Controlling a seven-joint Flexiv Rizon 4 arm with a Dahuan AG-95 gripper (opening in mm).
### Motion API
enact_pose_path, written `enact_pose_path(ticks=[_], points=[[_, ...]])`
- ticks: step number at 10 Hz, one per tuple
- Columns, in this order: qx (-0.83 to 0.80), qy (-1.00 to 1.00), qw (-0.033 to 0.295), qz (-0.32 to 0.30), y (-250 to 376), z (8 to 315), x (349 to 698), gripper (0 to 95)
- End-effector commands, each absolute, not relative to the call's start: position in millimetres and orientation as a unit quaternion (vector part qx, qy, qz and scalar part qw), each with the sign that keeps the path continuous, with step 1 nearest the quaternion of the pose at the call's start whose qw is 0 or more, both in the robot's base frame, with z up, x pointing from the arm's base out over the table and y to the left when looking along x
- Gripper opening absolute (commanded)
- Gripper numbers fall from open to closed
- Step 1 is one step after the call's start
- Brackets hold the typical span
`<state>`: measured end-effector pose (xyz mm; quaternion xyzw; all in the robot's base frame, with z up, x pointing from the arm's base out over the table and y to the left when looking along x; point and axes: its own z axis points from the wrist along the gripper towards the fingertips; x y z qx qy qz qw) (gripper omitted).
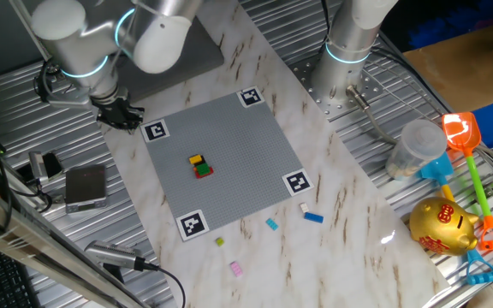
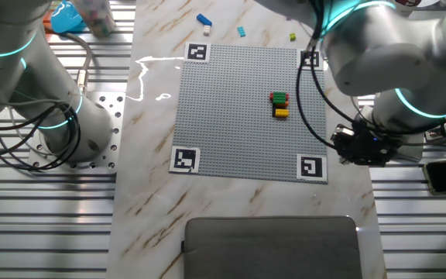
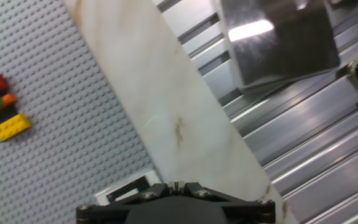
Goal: Build with small Lego blocks
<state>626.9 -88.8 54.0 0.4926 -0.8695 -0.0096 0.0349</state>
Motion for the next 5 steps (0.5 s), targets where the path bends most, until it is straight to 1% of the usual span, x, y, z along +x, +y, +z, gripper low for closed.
enact_pose_path(ticks=[1, 5], points=[[0.492, -0.870, 0.036, -0.010, -88.8, 52.5, 628.1, 0.0], [0.489, -0.871, 0.037, -0.009, -88.7, 52.4, 627.9, 0.0]])
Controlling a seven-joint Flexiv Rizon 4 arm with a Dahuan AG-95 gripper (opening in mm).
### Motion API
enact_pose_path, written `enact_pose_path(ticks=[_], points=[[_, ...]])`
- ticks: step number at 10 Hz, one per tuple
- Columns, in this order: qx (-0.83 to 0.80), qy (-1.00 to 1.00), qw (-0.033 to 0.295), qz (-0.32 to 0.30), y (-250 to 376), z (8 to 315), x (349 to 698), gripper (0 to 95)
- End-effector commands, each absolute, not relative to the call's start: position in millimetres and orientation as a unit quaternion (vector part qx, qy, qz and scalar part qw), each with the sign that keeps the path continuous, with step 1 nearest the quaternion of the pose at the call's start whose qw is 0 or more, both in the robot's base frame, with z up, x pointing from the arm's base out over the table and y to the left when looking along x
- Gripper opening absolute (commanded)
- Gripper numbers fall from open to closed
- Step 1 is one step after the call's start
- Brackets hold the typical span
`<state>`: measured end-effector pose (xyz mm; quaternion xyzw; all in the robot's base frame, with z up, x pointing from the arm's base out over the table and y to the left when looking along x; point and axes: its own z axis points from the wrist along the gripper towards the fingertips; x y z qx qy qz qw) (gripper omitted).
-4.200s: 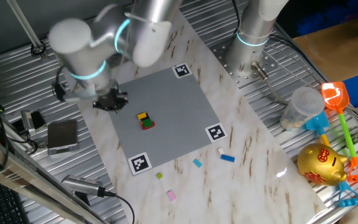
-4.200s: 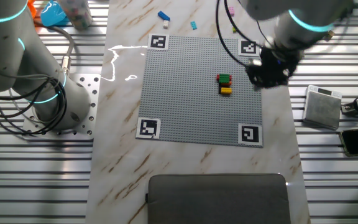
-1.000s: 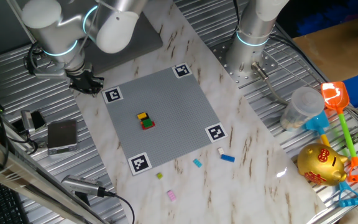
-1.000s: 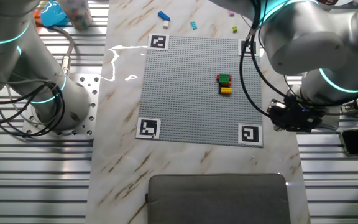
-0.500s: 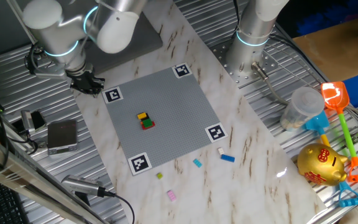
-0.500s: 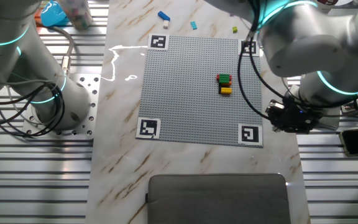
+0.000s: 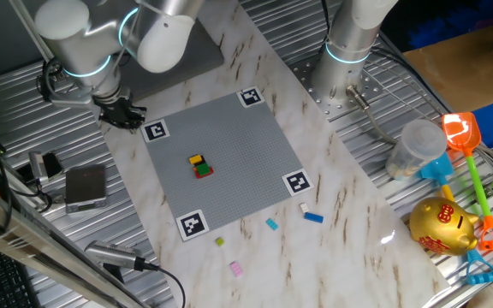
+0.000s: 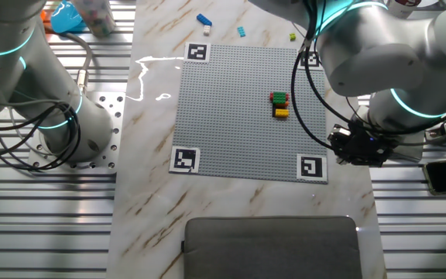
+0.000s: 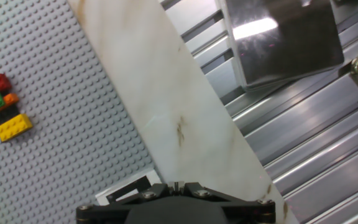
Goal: Build with small Lego blocks
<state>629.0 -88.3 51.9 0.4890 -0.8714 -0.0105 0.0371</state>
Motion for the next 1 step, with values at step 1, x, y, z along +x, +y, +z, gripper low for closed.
enact_pose_path(ticks=[1], points=[[0.490, -0.871, 0.037, -0.009, -87.4, 51.4, 628.1, 0.0]])
